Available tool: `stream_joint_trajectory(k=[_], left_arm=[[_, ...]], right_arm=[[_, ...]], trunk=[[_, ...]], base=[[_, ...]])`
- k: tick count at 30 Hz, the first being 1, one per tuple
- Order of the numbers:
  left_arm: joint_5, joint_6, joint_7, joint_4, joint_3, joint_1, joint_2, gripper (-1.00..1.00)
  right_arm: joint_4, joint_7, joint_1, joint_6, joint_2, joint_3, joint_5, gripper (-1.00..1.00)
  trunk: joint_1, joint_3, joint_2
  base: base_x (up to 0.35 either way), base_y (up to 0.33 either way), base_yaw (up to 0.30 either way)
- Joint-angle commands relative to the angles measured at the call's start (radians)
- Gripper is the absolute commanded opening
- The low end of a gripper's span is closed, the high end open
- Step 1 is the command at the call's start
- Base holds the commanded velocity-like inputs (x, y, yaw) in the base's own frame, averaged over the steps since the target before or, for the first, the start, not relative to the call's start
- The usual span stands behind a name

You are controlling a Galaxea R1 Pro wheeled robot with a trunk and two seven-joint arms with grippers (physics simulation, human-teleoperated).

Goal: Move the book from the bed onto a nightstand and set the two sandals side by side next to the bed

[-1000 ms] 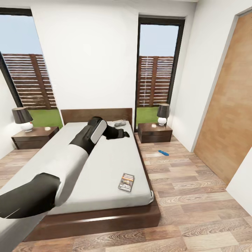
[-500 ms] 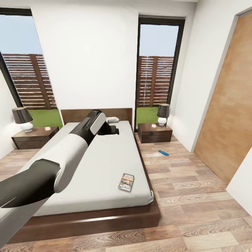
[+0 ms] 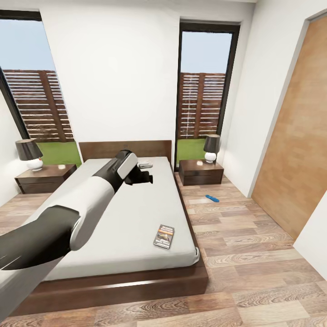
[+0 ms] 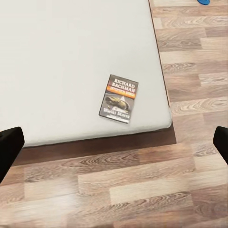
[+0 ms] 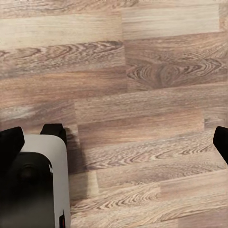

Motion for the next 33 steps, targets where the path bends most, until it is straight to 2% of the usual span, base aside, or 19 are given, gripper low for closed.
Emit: stream_joint_trajectory(k=[1, 9, 12, 13, 14, 16, 21, 26, 33], left_arm=[[0.012, -0.055, 0.008, 0.007, -0.005, 0.008, 0.0, 1.0], [0.012, -0.127, 0.008, 0.011, -0.018, 0.014, 0.0, 1.0], [0.012, -0.151, 0.007, 0.015, -0.048, 0.014, 0.0, 1.0], [0.012, -0.151, 0.007, 0.015, -0.048, 0.014, 0.0, 1.0], [0.013, -0.167, 0.005, 0.021, -0.074, 0.015, 0.0, 1.0], [0.013, -0.18, -0.001, 0.029, -0.097, 0.016, 0.0, 1.0], [0.013, -0.193, -0.026, 0.05, -0.123, 0.016, 0.0, 1.0], [0.013, -0.2, -0.068, 0.065, -0.136, 0.016, 0.0, 1.0], [0.014, -0.202, -0.085, 0.077, -0.14, 0.017, 0.0, 1.0]], right_arm=[[-0.001, 0.004, -0.003, 0.004, 0.0, 0.002, 0.001, 1.0], [0.003, 0.004, -0.004, 0.001, 0.001, 0.005, 0.002, 1.0], [0.004, 0.004, -0.004, 0.001, 0.001, 0.005, 0.002, 1.0], [0.004, 0.004, -0.004, 0.001, 0.001, 0.005, 0.002, 1.0], [0.005, 0.004, -0.003, 0.001, 0.001, 0.005, 0.003, 1.0], [0.006, 0.004, -0.004, 0.0, 0.001, 0.005, 0.003, 1.0], [0.007, 0.004, -0.003, 0.001, 0.001, 0.005, 0.004, 1.0], [0.008, 0.003, -0.003, 0.003, 0.001, 0.005, 0.004, 1.0], [0.008, 0.001, -0.003, 0.004, 0.001, 0.006, 0.005, 1.0]], trunk=[[0.001, -0.002, -0.002], [0.001, -0.002, -0.002], [0.001, -0.002, -0.002], [0.001, -0.002, -0.002], [0.001, -0.002, -0.002], [0.001, -0.002, -0.002], [0.001, -0.002, -0.002], [0.001, -0.002, -0.002], [0.001, -0.002, -0.002]], base=[[0.0, 0.0, 0.0], [0.0, 0.0, 0.0], [0.0, 0.0, 0.0], [0.0, 0.0, 0.0], [0.0, 0.0, 0.0], [0.0, 0.0, 0.0], [0.018, -0.018, 0.0], [0.136, -0.142, 0.0], [0.172, -0.272, 0.0]])
